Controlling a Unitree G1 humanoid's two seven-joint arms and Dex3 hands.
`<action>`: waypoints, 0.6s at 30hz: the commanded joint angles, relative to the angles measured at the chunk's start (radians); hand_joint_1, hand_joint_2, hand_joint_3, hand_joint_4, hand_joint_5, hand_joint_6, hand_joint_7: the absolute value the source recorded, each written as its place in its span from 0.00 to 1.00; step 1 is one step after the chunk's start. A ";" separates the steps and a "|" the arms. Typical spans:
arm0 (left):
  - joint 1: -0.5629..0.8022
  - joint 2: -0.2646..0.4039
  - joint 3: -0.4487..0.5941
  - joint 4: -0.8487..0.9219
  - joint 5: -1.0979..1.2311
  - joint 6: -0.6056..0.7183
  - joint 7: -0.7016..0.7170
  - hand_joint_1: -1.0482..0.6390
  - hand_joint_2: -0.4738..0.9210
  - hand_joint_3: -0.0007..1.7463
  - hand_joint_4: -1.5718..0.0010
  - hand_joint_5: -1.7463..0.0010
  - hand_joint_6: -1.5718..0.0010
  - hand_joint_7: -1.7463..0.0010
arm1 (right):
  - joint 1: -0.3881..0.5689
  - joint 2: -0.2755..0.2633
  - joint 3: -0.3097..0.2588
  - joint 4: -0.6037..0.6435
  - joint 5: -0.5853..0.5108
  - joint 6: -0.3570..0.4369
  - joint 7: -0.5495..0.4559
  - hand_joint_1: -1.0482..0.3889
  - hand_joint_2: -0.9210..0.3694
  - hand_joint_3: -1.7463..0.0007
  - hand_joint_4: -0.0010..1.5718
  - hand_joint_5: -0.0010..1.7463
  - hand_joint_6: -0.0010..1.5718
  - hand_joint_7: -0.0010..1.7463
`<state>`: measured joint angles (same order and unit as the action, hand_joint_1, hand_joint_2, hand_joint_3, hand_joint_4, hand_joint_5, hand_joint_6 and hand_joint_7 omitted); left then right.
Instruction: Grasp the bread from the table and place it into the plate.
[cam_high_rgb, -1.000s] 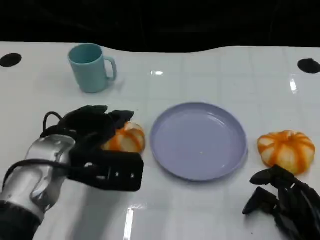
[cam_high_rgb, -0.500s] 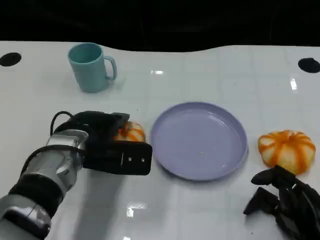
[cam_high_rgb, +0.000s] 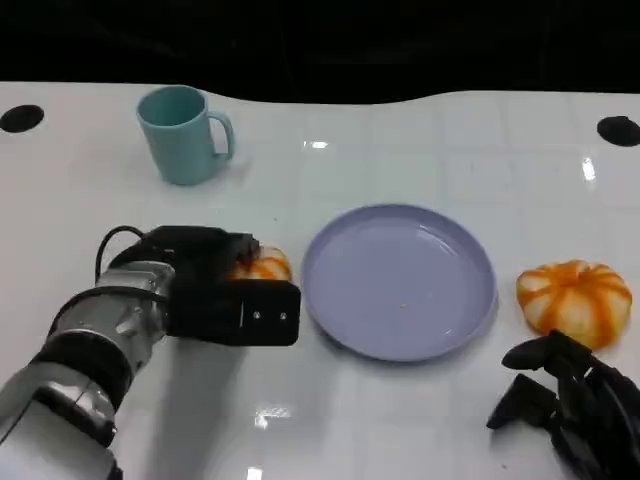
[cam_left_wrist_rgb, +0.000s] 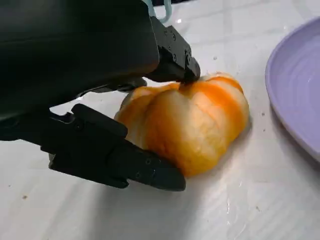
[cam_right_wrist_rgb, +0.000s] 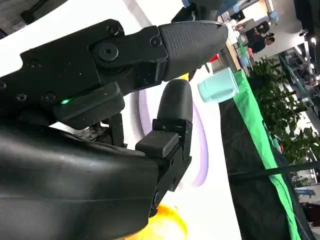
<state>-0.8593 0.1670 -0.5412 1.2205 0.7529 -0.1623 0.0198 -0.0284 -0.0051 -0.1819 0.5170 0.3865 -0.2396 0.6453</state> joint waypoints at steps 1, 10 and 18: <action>-0.019 -0.008 0.002 0.045 -0.013 0.015 0.076 0.43 1.00 0.04 0.60 0.16 0.38 0.66 | -0.004 -0.013 -0.010 0.020 0.000 -0.029 0.005 0.35 0.00 0.85 0.41 0.87 0.38 0.68; 0.002 -0.002 0.026 0.054 -0.037 -0.046 0.348 0.51 1.00 0.25 0.49 0.00 0.65 0.00 | -0.011 -0.014 -0.012 0.030 0.009 -0.023 0.013 0.35 0.00 0.86 0.41 0.87 0.38 0.67; -0.030 -0.011 0.115 0.019 -0.124 -0.109 0.455 0.53 0.83 0.50 0.47 0.00 0.63 0.00 | -0.015 -0.015 -0.015 0.044 0.010 -0.030 0.024 0.36 0.00 0.86 0.41 0.86 0.38 0.67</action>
<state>-0.8545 0.1485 -0.4465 1.2571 0.6525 -0.2476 0.4499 -0.0478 -0.0067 -0.1874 0.5594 0.3891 -0.2777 0.6703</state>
